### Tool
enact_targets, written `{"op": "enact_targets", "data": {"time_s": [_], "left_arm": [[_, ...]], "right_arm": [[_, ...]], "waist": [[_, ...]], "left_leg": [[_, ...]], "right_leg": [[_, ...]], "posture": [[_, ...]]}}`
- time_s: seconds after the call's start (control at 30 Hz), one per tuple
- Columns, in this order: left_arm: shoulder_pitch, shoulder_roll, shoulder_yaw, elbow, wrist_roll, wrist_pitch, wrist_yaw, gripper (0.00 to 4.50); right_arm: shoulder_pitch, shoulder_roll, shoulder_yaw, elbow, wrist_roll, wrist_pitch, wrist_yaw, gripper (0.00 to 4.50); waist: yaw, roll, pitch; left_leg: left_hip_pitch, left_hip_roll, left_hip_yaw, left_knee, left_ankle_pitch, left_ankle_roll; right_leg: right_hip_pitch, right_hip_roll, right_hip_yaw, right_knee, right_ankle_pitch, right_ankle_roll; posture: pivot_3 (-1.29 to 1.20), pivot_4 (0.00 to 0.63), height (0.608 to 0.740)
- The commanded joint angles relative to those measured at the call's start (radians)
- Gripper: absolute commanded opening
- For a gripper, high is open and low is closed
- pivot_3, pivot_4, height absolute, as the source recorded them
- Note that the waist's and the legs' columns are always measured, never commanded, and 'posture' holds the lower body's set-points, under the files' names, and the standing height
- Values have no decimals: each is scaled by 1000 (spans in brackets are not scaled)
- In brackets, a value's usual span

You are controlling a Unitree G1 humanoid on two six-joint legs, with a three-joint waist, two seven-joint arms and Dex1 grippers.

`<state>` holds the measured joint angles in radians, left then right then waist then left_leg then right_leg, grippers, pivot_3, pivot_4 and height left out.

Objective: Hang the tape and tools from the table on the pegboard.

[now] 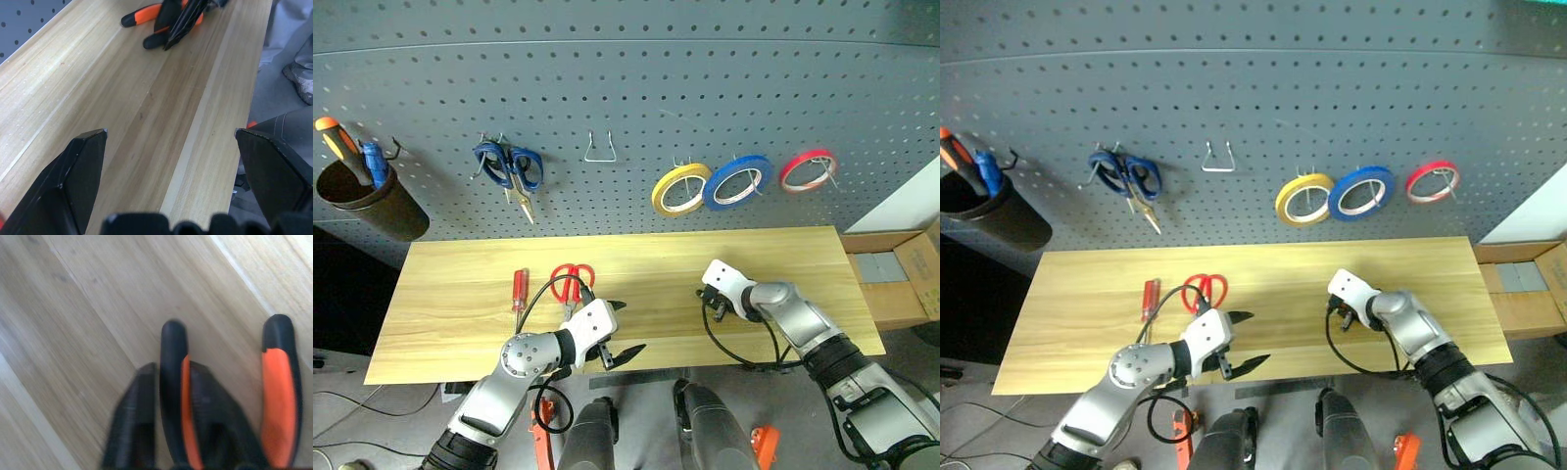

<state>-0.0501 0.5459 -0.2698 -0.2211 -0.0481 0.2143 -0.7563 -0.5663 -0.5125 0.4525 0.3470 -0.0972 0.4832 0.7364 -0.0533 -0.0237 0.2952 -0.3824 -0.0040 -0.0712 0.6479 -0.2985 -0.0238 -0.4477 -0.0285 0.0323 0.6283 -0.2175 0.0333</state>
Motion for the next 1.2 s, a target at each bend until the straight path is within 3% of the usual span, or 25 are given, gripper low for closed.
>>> {"op": "enact_targets", "data": {"time_s": [0.03, 0.23, 0.47, 0.67, 1.2], "left_arm": [[5, -6, -10, -12, 4, -14, -4, 4500], [3, -17, -17, -10, 7, -16, -1, 4500], [4, -28, -17, 0, 11, -23, 3, 4500], [0, -34, -17, 10, 11, -28, 0, 4500], [22, -13, -8, -31, 5, -5, -20, 4500]], "right_arm": [[9, -13, 4, 15, -28, -41, 34, 2330], [23, -47, -36, -96, -24, 9, 82, 4460], [72, -143, -115, -352, 4, 212, 131, 4460], [72, -165, -137, -409, 20, 307, 138, 4460], [1, -95, -108, 34, -40, 147, 71, 4460]], "waist": [[0, 0, 0], [2, 0, 0], [3, 1, 0], [1, 1, 0], [-1, 0, 4]], "left_leg": [[0, 0, 0, 0, 0, 0], [-1, -1, 0, 1, 1, -1], [-2, -2, -1, 3, 1, -1], [-5, -2, -1, 11, 0, -1], [-3, -4, 3, 17, 0, 0]], "right_leg": [[0, 0, 0, 0, 0, 0], [0, -2, 0, 0, 0, 0], [0, -4, 0, 1, 1, 1], [0, -3, -2, 4, 2, 3], [1, -3, 2, 10, 5, 7]], "posture": [[-28, 296, 740], [-34, 290, 740], [-46, 289, 740], [-59, 289, 740], [-34, 320, 740]]}}
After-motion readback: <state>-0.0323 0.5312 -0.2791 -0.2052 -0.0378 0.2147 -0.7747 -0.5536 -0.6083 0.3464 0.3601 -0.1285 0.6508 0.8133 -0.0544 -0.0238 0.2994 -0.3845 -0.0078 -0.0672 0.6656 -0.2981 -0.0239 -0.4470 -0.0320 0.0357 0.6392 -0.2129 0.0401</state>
